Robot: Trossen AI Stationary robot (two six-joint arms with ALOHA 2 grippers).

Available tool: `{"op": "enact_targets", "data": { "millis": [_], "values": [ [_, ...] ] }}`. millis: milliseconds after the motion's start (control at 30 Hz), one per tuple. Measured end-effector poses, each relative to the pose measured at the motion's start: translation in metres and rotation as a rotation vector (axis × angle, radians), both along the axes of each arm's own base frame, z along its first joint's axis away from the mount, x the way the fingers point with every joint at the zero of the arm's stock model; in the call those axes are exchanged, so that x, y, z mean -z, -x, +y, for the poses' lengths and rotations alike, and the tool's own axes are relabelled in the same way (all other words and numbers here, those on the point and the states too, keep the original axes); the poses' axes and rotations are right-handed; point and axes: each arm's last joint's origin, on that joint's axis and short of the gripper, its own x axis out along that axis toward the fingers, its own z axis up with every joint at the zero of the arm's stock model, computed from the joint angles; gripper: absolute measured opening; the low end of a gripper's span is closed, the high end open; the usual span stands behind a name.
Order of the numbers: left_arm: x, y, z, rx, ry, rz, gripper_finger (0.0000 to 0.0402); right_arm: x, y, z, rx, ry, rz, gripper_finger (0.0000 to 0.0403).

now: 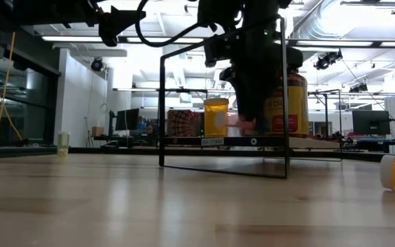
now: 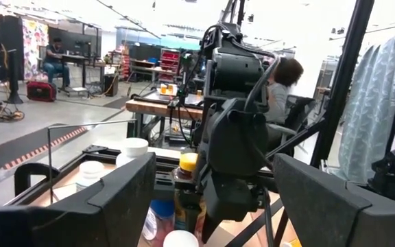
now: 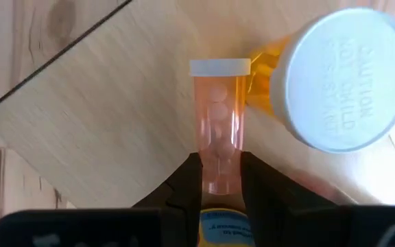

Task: Pick and place medicine bottles onto shelf by color
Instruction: Move the red pill bottle to the bottom center of the shelf

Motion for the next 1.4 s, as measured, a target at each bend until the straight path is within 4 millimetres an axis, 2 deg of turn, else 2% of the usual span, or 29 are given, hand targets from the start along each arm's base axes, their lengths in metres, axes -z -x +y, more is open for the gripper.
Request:
{"op": "enact_targets", "data": {
  "millis": [233, 433, 733, 867, 1100, 1200, 1400],
  "values": [
    [0.0, 0.0, 0.0, -0.003, 0.0, 0.0, 0.0282, 0.0, 0.002, 0.001, 0.016, -0.042, 0.018, 0.0078],
    [0.0, 0.0, 0.0, -0.003, 0.0, 0.0, 0.0282, -0.014, 0.007, 0.001, 0.024, -0.05, -0.015, 0.0078],
    [0.0, 0.0, 0.0, -0.003, 0.0, 0.0, 0.0282, -0.052, 0.019, 0.0, 0.038, -0.029, -0.178, 0.0078],
    [0.0, 0.0, 0.0, -0.004, 0.001, 0.0, 0.0282, -0.071, 0.029, -0.003, 0.056, 0.028, -0.24, 0.0078],
    [0.0, 0.0, 0.0, -0.003, 0.0, 0.0, 0.0282, -0.102, 0.046, -0.003, 0.126, -0.002, -0.367, 0.0078],
    [0.0, 0.0, 0.0, -0.003, -0.003, 0.0, 0.0282, -0.107, 0.046, -0.003, 0.142, -0.03, -0.417, 0.0078],
    [0.001, 0.0, 0.0, -0.003, -0.05, 0.02, 0.0282, -0.112, 0.029, -0.004, 0.08, -0.067, -0.563, 0.0078]
  ]
}}
